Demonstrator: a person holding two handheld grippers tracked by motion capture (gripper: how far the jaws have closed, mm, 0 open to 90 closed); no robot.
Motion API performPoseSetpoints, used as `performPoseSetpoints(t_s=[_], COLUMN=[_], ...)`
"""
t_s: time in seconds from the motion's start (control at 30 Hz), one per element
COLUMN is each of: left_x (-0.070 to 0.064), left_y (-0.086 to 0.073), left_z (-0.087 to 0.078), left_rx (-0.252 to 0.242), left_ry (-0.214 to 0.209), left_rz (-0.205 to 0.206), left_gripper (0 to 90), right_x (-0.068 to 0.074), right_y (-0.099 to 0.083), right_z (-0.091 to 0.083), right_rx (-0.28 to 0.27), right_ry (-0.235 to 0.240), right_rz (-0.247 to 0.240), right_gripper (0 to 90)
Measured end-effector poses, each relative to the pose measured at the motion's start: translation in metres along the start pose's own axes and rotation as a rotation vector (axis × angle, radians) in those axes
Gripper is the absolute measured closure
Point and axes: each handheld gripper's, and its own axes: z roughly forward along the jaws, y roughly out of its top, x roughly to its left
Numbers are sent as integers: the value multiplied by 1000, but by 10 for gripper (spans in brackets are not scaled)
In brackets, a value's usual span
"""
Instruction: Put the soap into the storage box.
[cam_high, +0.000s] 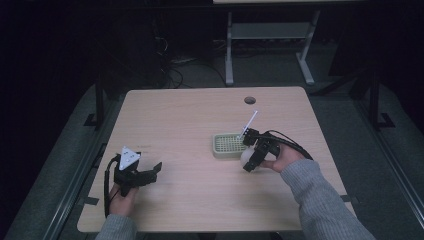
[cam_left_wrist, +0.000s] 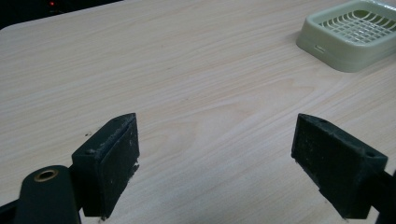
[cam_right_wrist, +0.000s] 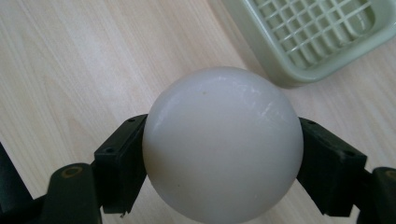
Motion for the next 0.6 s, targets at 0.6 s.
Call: performPoseSetpoints(t_s=[0.6], left_x=[-1], left_y=[0], left_z=[0], left_rx=[3], left_ry=[1], left_rz=[7], left_gripper=[149], right_x=[-13], right_y=[26], right_z=[-3], right_rx=[2], right_ry=[12], right_rz=[-2], right_gripper=[235])
